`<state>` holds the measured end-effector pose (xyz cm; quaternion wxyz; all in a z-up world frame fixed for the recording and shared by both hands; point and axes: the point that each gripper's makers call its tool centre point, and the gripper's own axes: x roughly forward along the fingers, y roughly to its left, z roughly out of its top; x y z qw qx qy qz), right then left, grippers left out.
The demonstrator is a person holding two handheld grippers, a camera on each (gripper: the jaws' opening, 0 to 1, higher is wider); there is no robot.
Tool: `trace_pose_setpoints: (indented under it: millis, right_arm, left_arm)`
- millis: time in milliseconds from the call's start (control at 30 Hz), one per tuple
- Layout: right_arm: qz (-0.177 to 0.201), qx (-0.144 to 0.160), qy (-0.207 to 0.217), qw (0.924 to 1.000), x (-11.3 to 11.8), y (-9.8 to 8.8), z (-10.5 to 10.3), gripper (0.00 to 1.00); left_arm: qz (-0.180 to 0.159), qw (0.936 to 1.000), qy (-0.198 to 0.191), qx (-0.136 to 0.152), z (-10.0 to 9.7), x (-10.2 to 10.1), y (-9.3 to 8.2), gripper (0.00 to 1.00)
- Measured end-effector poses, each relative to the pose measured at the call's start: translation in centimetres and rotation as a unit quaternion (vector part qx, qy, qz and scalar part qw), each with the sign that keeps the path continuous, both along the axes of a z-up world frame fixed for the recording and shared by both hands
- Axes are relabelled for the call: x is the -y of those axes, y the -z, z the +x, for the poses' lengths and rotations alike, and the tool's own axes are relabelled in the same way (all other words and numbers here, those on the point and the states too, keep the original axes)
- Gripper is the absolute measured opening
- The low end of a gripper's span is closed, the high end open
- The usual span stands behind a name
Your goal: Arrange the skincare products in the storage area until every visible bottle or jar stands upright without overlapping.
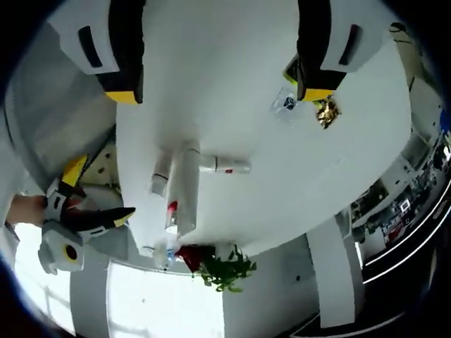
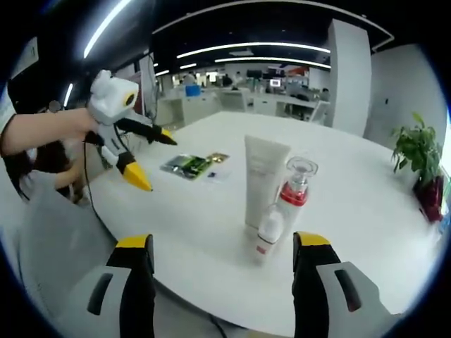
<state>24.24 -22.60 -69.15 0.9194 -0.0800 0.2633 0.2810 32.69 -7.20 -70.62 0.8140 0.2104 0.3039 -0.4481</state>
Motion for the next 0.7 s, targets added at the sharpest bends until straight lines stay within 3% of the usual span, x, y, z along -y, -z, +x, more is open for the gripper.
trace_pose_setpoints:
  millis: [167, 267, 467, 700]
  right_arm:
    - [0.009, 0.001, 0.006, 0.9999, 0.2, -0.2, 0.1, 0.78]
    - [0.010, 0.003, 0.007, 0.9999, 0.2, -0.2, 0.0, 0.78]
    - [0.002, 0.003, 0.008, 1.0000, 0.2, -0.1, 0.0, 0.78]
    - [0.008, -0.004, 0.016, 0.9998, 0.5, 0.1, 0.2, 0.77]
  left_arm:
    - [0.034, 0.9986, 0.040, 0.009, 1.9, 1.0, 1.0, 0.84]
    - [0.056, 0.9961, 0.066, 0.016, 2.1, 2.1, 1.1, 0.82]
    - [0.097, 0.9880, 0.118, 0.024, 4.1, 3.4, 2.2, 0.78]
    - [0.131, 0.9742, 0.175, 0.056, 7.6, 6.0, 3.5, 0.71]
